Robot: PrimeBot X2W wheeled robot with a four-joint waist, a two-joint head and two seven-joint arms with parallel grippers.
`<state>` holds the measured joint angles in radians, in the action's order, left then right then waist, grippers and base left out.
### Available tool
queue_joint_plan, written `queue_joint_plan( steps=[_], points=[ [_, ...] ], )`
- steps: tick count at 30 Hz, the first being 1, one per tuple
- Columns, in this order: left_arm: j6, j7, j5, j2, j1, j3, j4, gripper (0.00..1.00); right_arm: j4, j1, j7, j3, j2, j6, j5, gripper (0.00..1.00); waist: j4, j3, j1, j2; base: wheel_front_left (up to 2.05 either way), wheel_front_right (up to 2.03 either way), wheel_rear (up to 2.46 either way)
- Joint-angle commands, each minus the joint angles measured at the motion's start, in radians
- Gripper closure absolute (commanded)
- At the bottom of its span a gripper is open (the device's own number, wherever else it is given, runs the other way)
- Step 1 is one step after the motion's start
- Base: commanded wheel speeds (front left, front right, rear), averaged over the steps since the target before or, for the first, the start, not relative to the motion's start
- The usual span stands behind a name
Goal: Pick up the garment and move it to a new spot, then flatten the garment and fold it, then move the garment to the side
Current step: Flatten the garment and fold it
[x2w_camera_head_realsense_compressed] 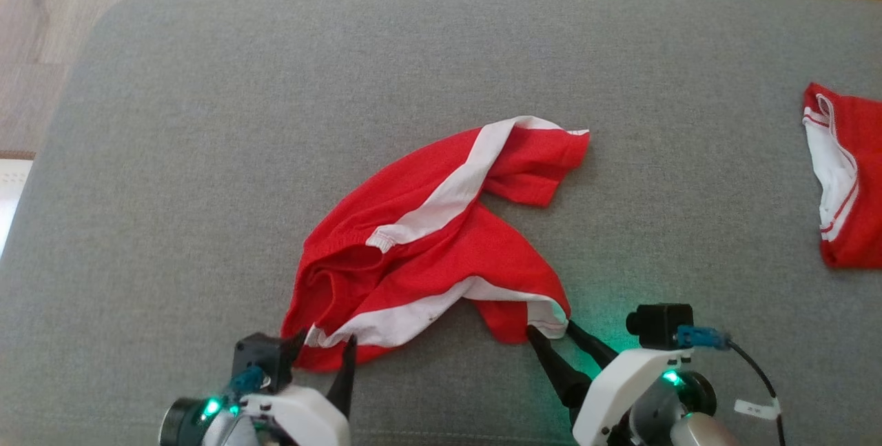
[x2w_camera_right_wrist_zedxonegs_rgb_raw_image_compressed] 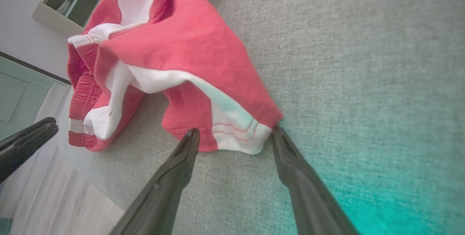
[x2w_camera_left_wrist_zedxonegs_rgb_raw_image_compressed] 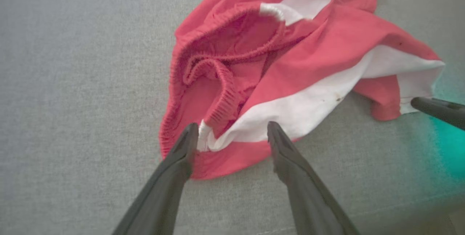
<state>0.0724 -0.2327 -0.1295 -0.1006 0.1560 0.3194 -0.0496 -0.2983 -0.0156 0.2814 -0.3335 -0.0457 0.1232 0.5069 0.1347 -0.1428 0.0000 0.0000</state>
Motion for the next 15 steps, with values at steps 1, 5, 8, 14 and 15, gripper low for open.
queue_joint_plan(
  steps=[1,5,8,14,15],
  points=[
    [0.011,-0.019,-0.006,-0.014,-0.011,-0.038,-0.048,0.0,0.011,-0.017,-0.009,-0.029,-0.004,0.008,0.012,0.0,-0.002,0.003,0.0,0.0,0.0,0.0,0.0],
    [0.02,-0.072,-0.01,-0.028,-0.007,-0.048,-0.062,0.0,0.006,-0.025,-0.017,-0.042,-0.004,0.008,0.023,0.0,-0.007,-0.003,0.0,0.0,0.0,0.0,0.0],
    [0.026,-0.098,-0.013,-0.036,-0.021,-0.058,-0.063,0.0,0.0,-0.035,-0.023,-0.052,-0.004,0.008,0.028,0.0,-0.012,-0.009,0.0,0.0,0.0,0.0,0.0],
    [0.03,-0.125,-0.035,-0.042,-0.048,-0.077,-0.048,0.0,-0.016,-0.051,-0.038,-0.067,-0.004,0.008,0.035,0.0,-0.025,-0.019,0.0,0.0,0.0,0.0,0.0],
    [0.029,-0.13,-0.041,-0.042,-0.05,-0.078,-0.045,0.04,-0.018,-0.053,-0.039,-0.068,-0.004,0.008,0.036,0.0,-0.027,-0.02,0.0,0.0,0.0,0.0,0.0]
  ],
)
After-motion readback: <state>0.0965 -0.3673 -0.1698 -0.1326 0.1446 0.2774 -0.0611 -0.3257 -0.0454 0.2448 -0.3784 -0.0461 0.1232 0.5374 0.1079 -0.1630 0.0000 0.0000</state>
